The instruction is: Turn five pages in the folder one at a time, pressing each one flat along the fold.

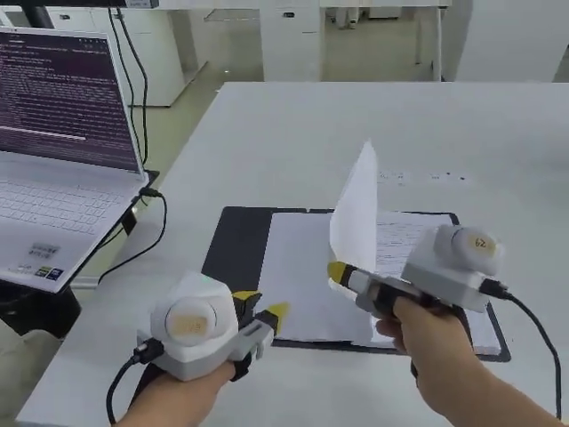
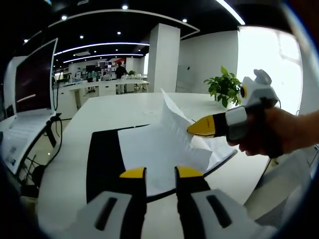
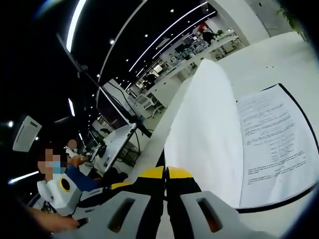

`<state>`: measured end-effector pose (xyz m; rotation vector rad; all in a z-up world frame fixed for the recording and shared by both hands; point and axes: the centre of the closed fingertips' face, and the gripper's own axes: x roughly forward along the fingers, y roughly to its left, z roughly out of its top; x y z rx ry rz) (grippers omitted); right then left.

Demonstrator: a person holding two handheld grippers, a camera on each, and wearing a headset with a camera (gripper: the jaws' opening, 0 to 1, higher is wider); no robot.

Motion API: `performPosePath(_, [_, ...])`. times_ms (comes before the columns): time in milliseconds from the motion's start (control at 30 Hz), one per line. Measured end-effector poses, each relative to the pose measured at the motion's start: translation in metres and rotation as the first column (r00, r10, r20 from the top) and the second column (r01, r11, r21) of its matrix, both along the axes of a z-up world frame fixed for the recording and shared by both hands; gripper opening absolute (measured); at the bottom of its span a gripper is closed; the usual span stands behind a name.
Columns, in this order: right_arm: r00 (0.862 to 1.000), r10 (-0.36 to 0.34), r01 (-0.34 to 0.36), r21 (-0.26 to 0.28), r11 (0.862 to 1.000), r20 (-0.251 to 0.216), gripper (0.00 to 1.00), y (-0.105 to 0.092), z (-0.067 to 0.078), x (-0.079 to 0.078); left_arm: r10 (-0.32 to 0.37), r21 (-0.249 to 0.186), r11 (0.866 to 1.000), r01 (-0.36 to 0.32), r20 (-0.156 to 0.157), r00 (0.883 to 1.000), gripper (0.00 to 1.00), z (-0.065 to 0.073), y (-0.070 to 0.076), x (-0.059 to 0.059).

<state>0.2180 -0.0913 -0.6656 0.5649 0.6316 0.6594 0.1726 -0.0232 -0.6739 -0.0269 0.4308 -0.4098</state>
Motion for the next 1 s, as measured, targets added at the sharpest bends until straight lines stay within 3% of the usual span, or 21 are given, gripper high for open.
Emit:
performPosePath(267, [0.995, 0.072, -0.075, -0.037, 0.996, -0.064, 0.00, 0.043, -0.031, -0.002, 0.048, -0.011, 0.999, -0.048, -0.004, 0.999, 0.20, 0.000, 0.024, -0.005])
performPosePath(533, [0.985, 0.118, -0.128, -0.075, 0.989, -0.128, 0.00, 0.069, -0.062, -0.006, 0.045, 0.015, 0.999, -0.045, -0.004, 0.999, 0.20, -0.001, 0.032, -0.003])
performPosePath(767, [0.972, 0.138, -0.165, -0.131, 0.978, -0.190, 0.00, 0.081, -0.093, -0.010, 0.053, 0.024, 0.998, -0.052, -0.025, 0.998, 0.20, -0.009, 0.036, -0.005])
performPosePath(1000, [0.966, 0.130, -0.169, -0.161, 0.972, -0.224, 0.00, 0.083, -0.112, -0.010, 0.050, 0.040, 0.998, -0.048, -0.049, 0.998, 0.20, -0.017, 0.037, -0.005])
